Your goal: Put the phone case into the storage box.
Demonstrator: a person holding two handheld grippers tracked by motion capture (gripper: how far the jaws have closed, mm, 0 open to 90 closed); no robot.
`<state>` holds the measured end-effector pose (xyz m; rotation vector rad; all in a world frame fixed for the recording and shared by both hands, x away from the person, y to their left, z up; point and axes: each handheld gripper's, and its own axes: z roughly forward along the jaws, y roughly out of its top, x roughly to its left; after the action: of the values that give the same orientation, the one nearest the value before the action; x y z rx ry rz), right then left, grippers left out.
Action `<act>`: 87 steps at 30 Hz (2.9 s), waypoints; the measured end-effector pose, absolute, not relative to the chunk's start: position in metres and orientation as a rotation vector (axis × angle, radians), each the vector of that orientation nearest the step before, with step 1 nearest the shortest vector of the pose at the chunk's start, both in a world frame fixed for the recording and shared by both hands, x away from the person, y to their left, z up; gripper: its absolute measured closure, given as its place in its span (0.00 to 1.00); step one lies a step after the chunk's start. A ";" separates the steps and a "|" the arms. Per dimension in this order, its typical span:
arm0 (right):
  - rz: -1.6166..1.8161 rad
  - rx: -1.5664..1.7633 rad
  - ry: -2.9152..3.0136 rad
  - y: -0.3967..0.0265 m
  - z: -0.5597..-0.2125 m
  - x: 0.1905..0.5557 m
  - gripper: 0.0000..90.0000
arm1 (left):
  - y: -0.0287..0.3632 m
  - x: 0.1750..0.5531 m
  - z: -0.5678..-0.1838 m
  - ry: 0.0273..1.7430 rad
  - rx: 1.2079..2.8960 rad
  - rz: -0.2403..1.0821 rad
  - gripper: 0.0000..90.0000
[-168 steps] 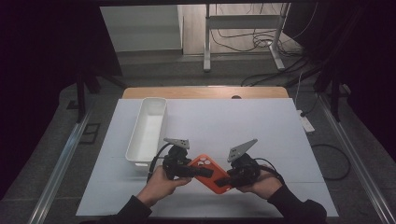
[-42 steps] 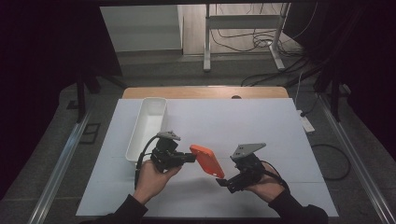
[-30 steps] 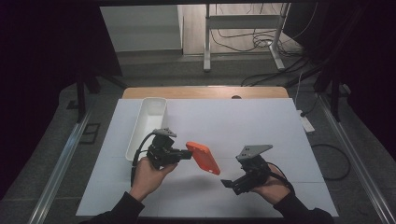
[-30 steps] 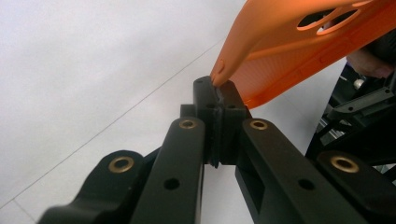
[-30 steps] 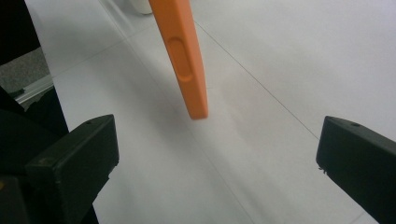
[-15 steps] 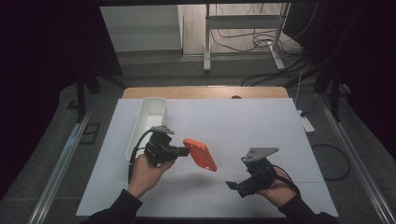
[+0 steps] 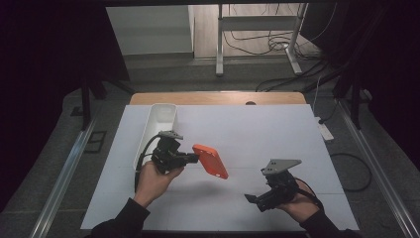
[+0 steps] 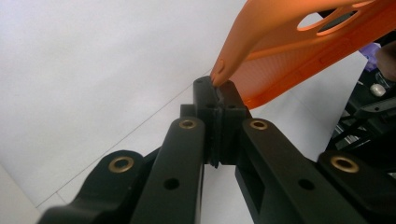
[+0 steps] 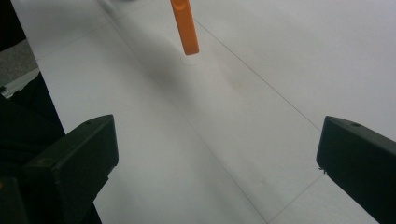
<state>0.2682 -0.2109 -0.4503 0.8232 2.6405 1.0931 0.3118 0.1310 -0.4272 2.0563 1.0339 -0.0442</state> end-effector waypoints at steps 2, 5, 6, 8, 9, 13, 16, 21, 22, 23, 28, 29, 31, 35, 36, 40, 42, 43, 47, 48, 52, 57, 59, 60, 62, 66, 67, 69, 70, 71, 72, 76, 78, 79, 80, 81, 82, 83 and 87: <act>1.091 0.822 2.635 -0.213 -0.450 0.268 0.00 | 0.132 0.313 -0.427 1.039 2.058 -0.038 0.99; 1.093 0.830 2.629 -0.216 -0.450 0.266 0.00 | 0.133 0.314 -0.426 1.045 2.060 -0.033 0.99; 1.094 0.829 2.625 -0.217 -0.450 0.266 0.00 | 0.134 0.314 -0.426 1.043 2.053 -0.034 0.99; 1.097 0.839 2.621 -0.219 -0.450 0.265 0.00 | 0.135 0.315 -0.426 1.049 2.052 -0.033 0.99; 1.098 0.839 2.620 -0.221 -0.450 0.265 0.00 | 0.135 0.316 -0.426 1.046 2.058 -0.032 0.99; 1.101 0.853 2.615 -0.225 -0.450 0.264 0.00 | 0.136 0.317 -0.426 1.049 2.068 -0.026 0.99; 1.100 0.869 2.609 -0.229 -0.451 0.262 0.00 | 0.137 0.318 -0.426 1.048 2.066 -0.025 0.99; 1.094 0.883 2.598 -0.235 -0.451 0.260 0.00 | 0.139 0.320 -0.423 1.054 2.069 -0.021 0.99; 1.089 0.889 2.594 -0.237 -0.451 0.260 0.00 | 0.140 0.321 -0.422 1.056 2.070 -0.018 0.99; 1.088 0.893 2.591 -0.238 -0.451 0.259 0.00 | 0.141 0.321 -0.421 1.058 2.065 -0.019 0.99; 1.085 0.905 2.574 -0.244 -0.451 0.258 0.00 | 0.143 0.323 -0.418 1.061 2.063 -0.016 0.99; 1.082 0.915 2.568 -0.247 -0.451 0.257 0.00 | 0.144 0.324 -0.417 1.062 2.069 -0.014 0.99; 1.078 0.916 2.565 -0.248 -0.451 0.256 0.00 | 0.145 0.325 -0.416 1.063 2.068 -0.012 0.99; 1.054 0.929 2.557 -0.255 -0.453 0.255 0.00 | 0.147 0.329 -0.414 1.070 2.074 -0.004 0.99; 1.048 0.934 2.555 -0.256 -0.453 0.255 0.00 | 0.148 0.329 -0.413 1.073 2.072 -0.004 0.99; 1.041 0.951 2.537 -0.262 -0.454 0.254 0.00 | 0.151 0.333 -0.410 1.077 2.074 0.003 0.99; 1.037 0.969 2.520 -0.266 -0.454 0.254 0.00 | 0.153 0.335 -0.408 1.085 2.072 0.005 0.99; 1.037 0.979 2.513 -0.268 -0.453 0.253 0.00 | 0.155 0.336 -0.407 1.086 2.075 0.008 0.99; 1.029 1.010 2.489 -0.274 -0.454 0.252 0.00 | 0.160 0.341 -0.404 1.102 2.068 0.012 0.99; 1.024 1.012 2.485 -0.275 -0.454 0.252 0.00 | 0.160 0.341 -0.404 1.102 2.068 0.012 0.99; 1.013 1.027 2.471 -0.281 -0.454 0.250 0.00 | 0.164 0.346 -0.400 1.120 2.067 0.026 0.99; 1.013 1.057 2.449 -0.287 -0.454 0.248 0.00 | 0.169 0.352 -0.395 1.141 2.064 0.041 0.99; 1.012 1.078 2.434 -0.290 -0.453 0.246 0.00 | 0.171 0.355 -0.392 1.145 2.066 0.047 0.99; 1.021 1.094 2.418 -0.293 -0.452 0.245 0.00 | 0.172 0.358 -0.389 1.149 2.071 0.055 0.99; 1.025 1.114 2.405 -0.297 -0.452 0.243 0.00 | 0.173 0.361 -0.387 1.160 2.073 0.062 0.99; 1.039 1.142 2.371 -0.303 -0.450 0.240 0.00 | 0.177 0.366 -0.381 1.171 2.084 0.073 0.99; 1.042 1.144 2.365 -0.304 -0.449 0.240 0.00 | 0.177 0.366 -0.381 1.171 2.084 0.073 0.99; 1.043 1.149 2.359 -0.305 -0.449 0.239 0.00 | 0.180 0.368 -0.377 1.180 2.082 0.079 0.99; 1.044 1.149 2.356 -0.305 -0.449 0.239 0.00 | 0.181 0.370 -0.376 1.186 2.082 0.082 0.99; 1.042 1.151 2.354 -0.307 -0.448 0.238 0.00 | 0.182 0.370 -0.375 1.189 2.083 0.084 0.99; 1.043 1.155 2.350 -0.307 -0.447 0.238 0.00 | 0.183 0.371 -0.373 1.191 2.083 0.088 0.99; 1.037 1.164 2.335 -0.311 -0.447 0.237 0.00 | 0.188 0.375 -0.368 1.209 2.087 0.102 0.99; 1.024 1.169 2.333 -0.313 -0.446 0.236 0.00 | 0.191 0.377 -0.366 1.224 2.081 0.110 0.99; 1.020 1.172 2.330 -0.313 -0.446 0.236 0.00 | 0.193 0.379 -0.365 1.228 2.082 0.117 0.99; 1.018 1.175 2.329 -0.315 -0.446 0.236 0.00 | 0.195 0.380 -0.364 1.234 2.085 0.122 0.99; 1.018 1.175 2.329 -0.315 -0.446 0.236 0.00 | 0.195 0.380 -0.364 1.234 2.085 0.122 0.99; 1.019 1.179 2.326 -0.316 -0.446 0.236 0.00 | 0.197 0.381 -0.363 1.241 2.085 0.127 0.99; 1.023 1.182 2.322 -0.317 -0.446 0.235 0.00 | 0.199 0.383 -0.363 1.247 2.086 0.132 0.99; 1.018 1.185 2.320 -0.317 -0.446 0.235 0.00 | 0.204 0.387 -0.361 1.273 2.091 0.147 0.99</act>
<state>0.2355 -0.3173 -0.4456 1.1853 2.3202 1.0184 0.3873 0.2044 -0.3606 2.0913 1.2726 0.1470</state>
